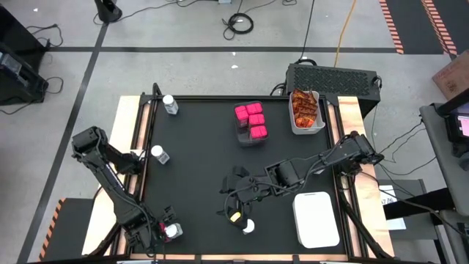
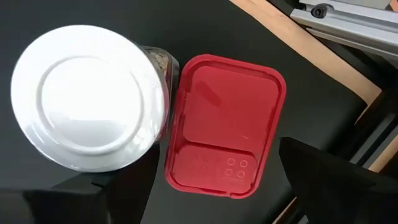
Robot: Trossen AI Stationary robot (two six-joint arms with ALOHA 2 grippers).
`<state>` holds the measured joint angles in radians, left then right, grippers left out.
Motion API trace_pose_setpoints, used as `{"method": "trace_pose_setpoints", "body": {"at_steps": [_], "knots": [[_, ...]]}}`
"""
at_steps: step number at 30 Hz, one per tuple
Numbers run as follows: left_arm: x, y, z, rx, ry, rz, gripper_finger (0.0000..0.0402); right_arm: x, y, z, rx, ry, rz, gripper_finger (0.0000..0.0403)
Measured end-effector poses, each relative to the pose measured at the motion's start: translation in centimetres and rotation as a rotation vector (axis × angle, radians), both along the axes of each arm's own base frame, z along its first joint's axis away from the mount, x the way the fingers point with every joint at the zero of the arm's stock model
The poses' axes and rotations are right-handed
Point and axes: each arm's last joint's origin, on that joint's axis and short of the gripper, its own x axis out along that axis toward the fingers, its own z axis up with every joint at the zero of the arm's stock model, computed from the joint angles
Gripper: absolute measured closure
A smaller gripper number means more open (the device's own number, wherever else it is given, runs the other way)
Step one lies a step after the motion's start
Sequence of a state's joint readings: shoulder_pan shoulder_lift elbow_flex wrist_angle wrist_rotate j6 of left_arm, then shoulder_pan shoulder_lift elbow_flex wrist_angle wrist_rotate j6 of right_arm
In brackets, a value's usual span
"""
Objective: Sort spices by type
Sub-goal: Put the red seasoning can into the black transparent bin
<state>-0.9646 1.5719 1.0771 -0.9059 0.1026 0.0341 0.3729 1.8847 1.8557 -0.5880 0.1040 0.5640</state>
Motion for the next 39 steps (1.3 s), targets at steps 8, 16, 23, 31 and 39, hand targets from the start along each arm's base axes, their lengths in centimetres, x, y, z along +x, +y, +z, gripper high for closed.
{"method": "trace_pose_setpoints", "body": {"at_steps": [8,16,23,31,39], "knots": [[0.0,0.0,0.0,0.003,-0.001,0.000,0.0150,0.0,0.0,0.0,0.000,0.000,0.000,0.0057],[-0.4,0.5,0.2,0.025,0.042,-0.002,0.0180,0.0,0.0,0.0,-0.002,-0.001,0.001,0.0057],[-1.5,2.3,3.5,0.031,0.052,0.037,0.0180,0.0,0.0,0.0,-0.008,0.003,0.004,0.0057],[-2.7,6.6,9.2,-0.060,-0.009,0.253,0.0180,-0.1,0.0,-0.1,-0.009,0.012,0.030,0.0057],[-1.8,12.2,14.4,-0.012,-0.336,0.395,0.0180,-1.3,-3.2,1.7,-0.092,0.023,0.022,0.0057]]}}
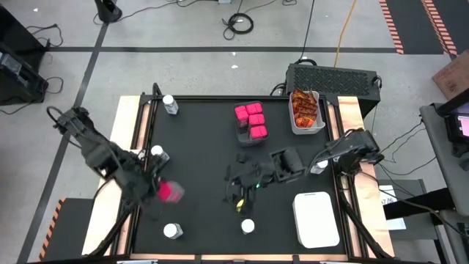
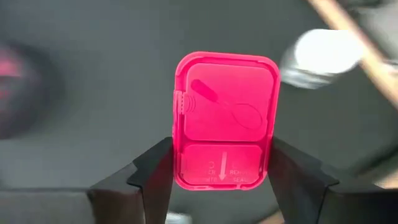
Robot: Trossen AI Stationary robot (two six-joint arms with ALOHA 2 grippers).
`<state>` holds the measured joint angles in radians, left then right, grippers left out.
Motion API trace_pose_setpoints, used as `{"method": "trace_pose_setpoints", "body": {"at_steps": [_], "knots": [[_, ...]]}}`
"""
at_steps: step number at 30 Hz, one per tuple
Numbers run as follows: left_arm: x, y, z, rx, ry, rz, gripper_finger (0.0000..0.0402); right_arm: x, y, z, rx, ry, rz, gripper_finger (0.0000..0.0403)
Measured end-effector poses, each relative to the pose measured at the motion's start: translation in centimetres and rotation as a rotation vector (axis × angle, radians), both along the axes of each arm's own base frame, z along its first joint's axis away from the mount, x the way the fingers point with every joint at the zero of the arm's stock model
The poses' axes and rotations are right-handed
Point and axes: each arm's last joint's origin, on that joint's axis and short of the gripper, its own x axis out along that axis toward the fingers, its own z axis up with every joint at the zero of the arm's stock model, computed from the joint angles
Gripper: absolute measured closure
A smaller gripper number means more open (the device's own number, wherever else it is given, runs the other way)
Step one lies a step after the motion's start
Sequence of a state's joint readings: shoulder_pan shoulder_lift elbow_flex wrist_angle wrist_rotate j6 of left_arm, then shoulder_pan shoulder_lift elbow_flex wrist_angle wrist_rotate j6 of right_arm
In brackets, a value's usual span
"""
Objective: Sort spices by type
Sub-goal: Put the red seasoning can into the black transparent bin
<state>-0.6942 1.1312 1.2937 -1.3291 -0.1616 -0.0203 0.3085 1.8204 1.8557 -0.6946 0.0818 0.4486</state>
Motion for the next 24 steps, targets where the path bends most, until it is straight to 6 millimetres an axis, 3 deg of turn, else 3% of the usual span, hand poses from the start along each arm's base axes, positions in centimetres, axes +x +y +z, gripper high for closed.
{"method": "trace_pose_setpoints", "body": {"at_steps": [5,10,14,19,24], "knots": [[2.5,3.3,2.4,0.180,-0.222,0.028,0.0180,-1.6,-3.4,2.2,-0.105,-0.026,-0.022,0.0057],[6.7,7.5,3.6,0.270,-0.398,0.058,0.0180,-4.3,-7.6,4.5,-0.250,-0.006,-0.102,0.0057],[10.3,12.1,3.1,0.315,-0.452,0.067,0.0180,-7.0,-11.3,5.7,-0.301,0.067,-0.158,0.0057],[14.5,17.5,0.8,0.314,-0.393,0.056,0.0180,-10.7,-15.7,6.5,-0.366,0.187,-0.214,0.0057],[18.5,21.2,0.3,0.343,-0.361,0.016,0.0180,-13.0,-19.8,7.6,-0.307,0.148,-0.237,0.0057]]}}
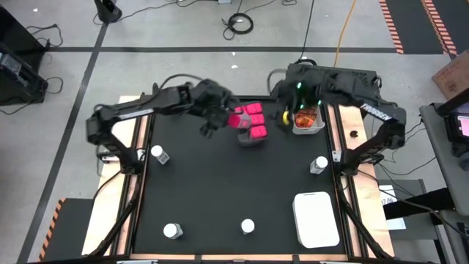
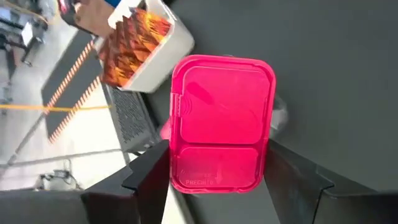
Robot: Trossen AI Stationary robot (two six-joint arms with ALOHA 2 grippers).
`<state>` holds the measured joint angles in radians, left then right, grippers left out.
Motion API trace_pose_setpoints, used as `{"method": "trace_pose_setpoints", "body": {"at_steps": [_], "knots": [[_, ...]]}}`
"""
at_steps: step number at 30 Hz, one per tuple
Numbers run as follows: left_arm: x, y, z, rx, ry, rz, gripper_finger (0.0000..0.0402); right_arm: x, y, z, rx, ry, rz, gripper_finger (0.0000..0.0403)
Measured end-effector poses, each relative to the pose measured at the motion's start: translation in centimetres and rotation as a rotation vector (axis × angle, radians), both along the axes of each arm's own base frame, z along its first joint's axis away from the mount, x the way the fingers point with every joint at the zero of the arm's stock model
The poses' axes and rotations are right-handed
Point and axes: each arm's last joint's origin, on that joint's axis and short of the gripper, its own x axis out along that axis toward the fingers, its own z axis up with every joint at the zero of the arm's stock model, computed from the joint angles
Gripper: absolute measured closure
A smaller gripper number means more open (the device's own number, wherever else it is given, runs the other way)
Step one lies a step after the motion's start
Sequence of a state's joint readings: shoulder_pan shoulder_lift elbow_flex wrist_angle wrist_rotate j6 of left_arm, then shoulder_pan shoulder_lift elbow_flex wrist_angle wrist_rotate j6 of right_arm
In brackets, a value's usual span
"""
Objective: Sort spices by type
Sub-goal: Put the red seasoning can into the black transparent bin
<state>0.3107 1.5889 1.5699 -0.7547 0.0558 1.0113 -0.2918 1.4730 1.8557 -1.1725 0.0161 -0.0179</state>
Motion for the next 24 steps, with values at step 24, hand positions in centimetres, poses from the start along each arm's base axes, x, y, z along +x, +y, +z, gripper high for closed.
{"method": "trace_pose_setpoints", "body": {"at_steps": [24], "knots": [[4.8,3.6,-5.5,0.191,0.306,-0.384,0.0180,-1.5,-9.0,-4.7,0.218,-0.131,-0.209,0.0057]]}}
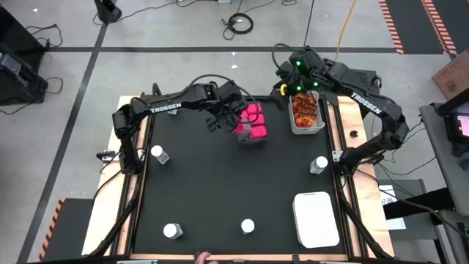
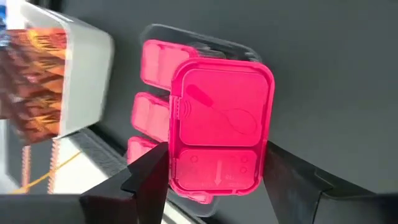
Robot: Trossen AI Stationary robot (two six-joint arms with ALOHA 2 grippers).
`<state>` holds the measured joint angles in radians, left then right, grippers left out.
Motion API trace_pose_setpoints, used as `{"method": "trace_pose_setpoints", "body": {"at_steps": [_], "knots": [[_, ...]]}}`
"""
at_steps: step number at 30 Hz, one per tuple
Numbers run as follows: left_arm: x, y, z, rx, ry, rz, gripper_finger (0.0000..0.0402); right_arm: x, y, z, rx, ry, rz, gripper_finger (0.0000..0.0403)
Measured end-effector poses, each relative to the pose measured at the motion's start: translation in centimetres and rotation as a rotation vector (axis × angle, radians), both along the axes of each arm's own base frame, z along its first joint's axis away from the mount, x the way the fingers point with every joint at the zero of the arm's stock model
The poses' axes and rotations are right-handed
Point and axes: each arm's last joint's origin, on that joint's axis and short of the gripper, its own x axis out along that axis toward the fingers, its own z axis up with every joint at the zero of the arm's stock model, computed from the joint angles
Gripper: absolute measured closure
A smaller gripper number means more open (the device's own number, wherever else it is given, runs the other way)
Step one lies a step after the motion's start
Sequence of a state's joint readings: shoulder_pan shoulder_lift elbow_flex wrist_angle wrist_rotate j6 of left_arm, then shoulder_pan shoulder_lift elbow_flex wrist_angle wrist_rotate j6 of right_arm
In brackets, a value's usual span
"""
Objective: Sort spices by type
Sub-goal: Put the red seasoning can into the black transparent bin
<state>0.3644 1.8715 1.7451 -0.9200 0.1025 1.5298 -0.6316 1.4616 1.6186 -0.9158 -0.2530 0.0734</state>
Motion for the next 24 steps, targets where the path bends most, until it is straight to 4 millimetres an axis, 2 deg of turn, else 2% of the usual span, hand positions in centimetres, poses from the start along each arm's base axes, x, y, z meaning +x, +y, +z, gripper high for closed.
{"method": "trace_pose_setpoints", "body": {"at_steps": [8,13,24], "knots": [[0.7,0.5,-1.8,-0.005,0.055,-0.021,0.0180,1.4,0.5,-3.2,0.034,0.011,0.036,0.0057],[1.1,0.6,-2.6,-0.009,0.067,-0.021,0.0180,1.7,1.1,-4.5,0.077,0.043,0.034,0.0057],[1.3,0.7,-3.2,-0.008,0.088,-0.038,0.0180,1.9,1.4,-4.8,0.090,0.049,0.036,0.0057]]}}
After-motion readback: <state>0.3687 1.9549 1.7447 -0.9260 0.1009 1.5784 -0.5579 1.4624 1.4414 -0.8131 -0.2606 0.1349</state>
